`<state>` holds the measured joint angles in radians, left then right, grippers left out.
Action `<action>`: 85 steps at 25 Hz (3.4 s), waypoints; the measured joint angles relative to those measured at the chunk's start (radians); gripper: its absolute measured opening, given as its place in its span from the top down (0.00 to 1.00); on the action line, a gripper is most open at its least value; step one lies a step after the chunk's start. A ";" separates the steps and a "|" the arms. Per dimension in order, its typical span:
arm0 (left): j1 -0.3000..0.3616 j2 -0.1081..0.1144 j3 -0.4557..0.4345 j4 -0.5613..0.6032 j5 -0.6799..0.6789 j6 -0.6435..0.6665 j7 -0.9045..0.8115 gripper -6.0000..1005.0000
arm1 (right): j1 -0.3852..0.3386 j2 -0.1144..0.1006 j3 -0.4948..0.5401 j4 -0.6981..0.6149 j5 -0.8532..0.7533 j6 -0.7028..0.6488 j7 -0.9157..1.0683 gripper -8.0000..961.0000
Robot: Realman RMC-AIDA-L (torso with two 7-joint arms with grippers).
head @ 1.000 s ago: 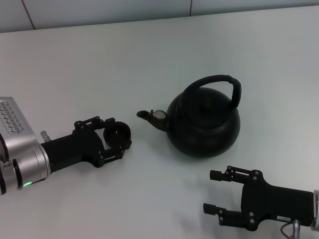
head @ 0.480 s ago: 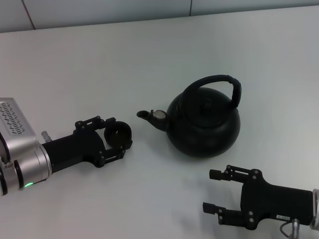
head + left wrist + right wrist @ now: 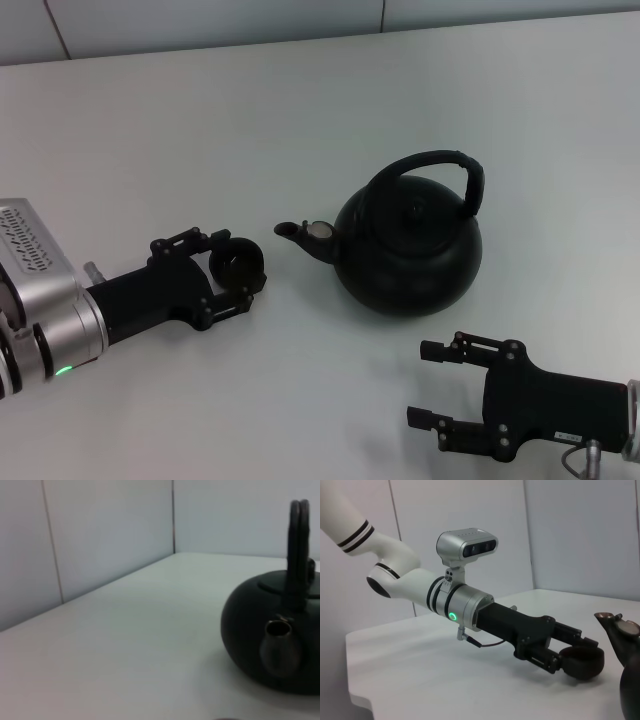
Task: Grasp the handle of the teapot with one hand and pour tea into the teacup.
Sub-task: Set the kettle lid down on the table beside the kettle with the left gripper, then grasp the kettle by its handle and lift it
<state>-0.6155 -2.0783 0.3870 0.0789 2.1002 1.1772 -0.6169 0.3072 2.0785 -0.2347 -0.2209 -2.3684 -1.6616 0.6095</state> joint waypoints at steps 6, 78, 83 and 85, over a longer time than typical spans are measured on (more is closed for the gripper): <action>-0.001 0.000 -0.003 -0.001 -0.002 0.000 0.001 0.21 | 0.000 0.000 0.000 0.000 0.000 0.000 0.002 0.25; 0.266 0.035 0.003 0.447 0.084 0.488 -0.151 0.14 | -0.134 0.004 0.101 0.182 0.286 -0.039 -0.271 0.25; 0.269 0.036 -0.024 0.444 0.084 0.496 -0.150 0.14 | -0.197 0.007 0.207 0.315 0.400 -0.044 -0.371 0.25; 0.270 0.037 -0.029 0.442 0.084 0.496 -0.151 0.14 | -0.214 0.009 0.249 0.367 0.415 -0.038 -0.404 0.25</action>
<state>-0.3460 -2.0416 0.3576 0.5209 2.1837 1.6736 -0.7676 0.0931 2.0874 0.0146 0.1458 -1.9533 -1.6995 0.2050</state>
